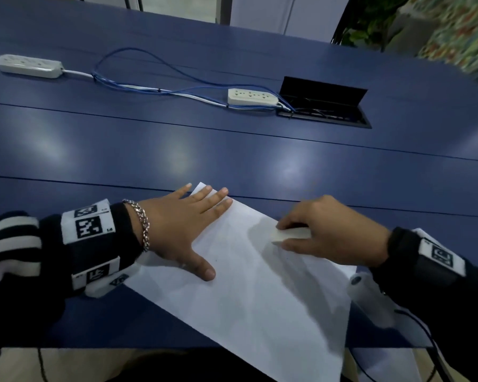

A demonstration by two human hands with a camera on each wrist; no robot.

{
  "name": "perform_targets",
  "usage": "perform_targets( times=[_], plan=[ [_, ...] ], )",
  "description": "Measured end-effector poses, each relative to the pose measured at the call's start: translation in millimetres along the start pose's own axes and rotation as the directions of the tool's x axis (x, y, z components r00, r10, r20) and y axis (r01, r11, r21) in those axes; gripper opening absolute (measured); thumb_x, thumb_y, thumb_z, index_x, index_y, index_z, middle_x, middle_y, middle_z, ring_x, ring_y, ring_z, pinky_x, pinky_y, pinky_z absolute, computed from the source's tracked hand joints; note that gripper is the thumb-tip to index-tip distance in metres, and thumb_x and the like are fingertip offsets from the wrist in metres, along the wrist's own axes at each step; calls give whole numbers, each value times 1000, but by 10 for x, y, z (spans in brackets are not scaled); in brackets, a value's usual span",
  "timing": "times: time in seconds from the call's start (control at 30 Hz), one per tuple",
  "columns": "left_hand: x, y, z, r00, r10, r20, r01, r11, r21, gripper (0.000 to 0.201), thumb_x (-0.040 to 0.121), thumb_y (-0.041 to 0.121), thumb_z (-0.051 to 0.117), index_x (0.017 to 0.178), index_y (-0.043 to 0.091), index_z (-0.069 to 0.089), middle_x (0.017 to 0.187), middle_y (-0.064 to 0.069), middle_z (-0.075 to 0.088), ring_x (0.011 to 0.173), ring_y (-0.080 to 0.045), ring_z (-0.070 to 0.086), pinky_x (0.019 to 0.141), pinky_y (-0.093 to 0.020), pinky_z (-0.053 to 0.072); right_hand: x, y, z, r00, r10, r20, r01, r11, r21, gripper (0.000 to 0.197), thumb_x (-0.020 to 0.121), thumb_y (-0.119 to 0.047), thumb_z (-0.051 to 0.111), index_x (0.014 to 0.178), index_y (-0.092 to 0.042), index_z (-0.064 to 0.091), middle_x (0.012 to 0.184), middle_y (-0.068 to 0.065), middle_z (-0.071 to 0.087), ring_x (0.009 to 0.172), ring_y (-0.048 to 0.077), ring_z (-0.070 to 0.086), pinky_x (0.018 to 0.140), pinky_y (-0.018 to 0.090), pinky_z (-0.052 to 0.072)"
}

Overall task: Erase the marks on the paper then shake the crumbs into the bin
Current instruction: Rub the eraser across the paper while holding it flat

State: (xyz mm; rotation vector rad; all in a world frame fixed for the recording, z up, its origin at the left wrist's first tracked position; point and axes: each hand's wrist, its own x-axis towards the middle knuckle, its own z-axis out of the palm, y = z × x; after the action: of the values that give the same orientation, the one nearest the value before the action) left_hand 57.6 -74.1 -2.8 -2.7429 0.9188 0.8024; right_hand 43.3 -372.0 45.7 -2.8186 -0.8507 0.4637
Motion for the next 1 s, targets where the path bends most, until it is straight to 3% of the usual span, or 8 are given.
perform_targets(
  times=[0.17, 0.37, 0.57, 0.67, 0.73, 0.83, 1.0],
  plan=[
    [189, -181, -176, 999, 45, -14, -44, 997, 68, 146, 65, 101, 53, 160, 28, -30, 166, 6, -39, 155, -19, -32, 129, -48, -12, -117, 171, 73, 999, 41, -30, -41, 999, -12, 33, 91, -55, 66, 117, -35, 69, 112, -21, 66, 100, 0, 59, 90, 21, 50],
    [265, -334, -403, 996, 57, -67, -52, 996, 72, 118, 82, 83, 61, 163, 45, -16, 168, 8, -35, 160, -25, -18, 130, -51, -5, -272, 99, 228, 999, 39, -26, -39, 999, -2, 31, 91, -56, 62, 113, -35, 68, 105, -20, 63, 96, 2, 59, 87, 25, 51],
    [342, -241, -469, 984, 33, -177, -19, 997, 78, 85, 104, 50, 57, 165, 43, -2, 174, 7, -16, 162, -22, -3, 131, -42, 8, -286, -6, 249, 997, 64, -52, -64, 998, -7, 32, 92, -55, 61, 113, -32, 68, 105, -18, 64, 95, 5, 61, 86, 25, 52],
    [381, -129, -405, 984, 105, -142, -104, 995, 13, 74, 108, 43, 49, 167, 36, 5, 176, 5, -5, 162, -20, 7, 127, -33, 14, -286, -61, 260, 997, 74, -37, -75, 997, -13, 32, 92, -55, 61, 113, -32, 67, 105, -16, 63, 95, 7, 60, 86, 27, 52],
    [394, -88, -372, 989, 125, -74, -130, 989, -69, 89, 101, 60, 55, 167, 36, 1, 176, 5, -9, 162, -19, -1, 130, -35, 8, -267, -96, 226, 998, 70, -1, -70, 997, -14, 32, 92, -55, 61, 115, -32, 67, 106, -17, 64, 95, 6, 60, 86, 24, 51],
    [431, -96, -360, 993, 108, -39, -111, 991, -71, 122, 77, 84, 66, 166, 41, -6, 174, 10, -15, 161, -19, -8, 131, -46, 6, -114, -59, 132, 998, 64, -3, -64, 998, -14, 39, 91, -55, 64, 122, -31, 68, 110, -16, 68, 98, 5, 61, 84, 17, 46],
    [496, -80, -375, 998, 58, 33, -56, 997, -56, 139, 65, 89, 70, 161, 45, -20, 170, 14, -29, 159, -29, -20, 129, -56, -2, 347, 52, 77, 986, 109, -125, -108, 994, 14, 42, 93, -48, 66, 127, -24, 69, 116, -6, 69, 107, 15, 61, 91, 26, 46]
  ],
)
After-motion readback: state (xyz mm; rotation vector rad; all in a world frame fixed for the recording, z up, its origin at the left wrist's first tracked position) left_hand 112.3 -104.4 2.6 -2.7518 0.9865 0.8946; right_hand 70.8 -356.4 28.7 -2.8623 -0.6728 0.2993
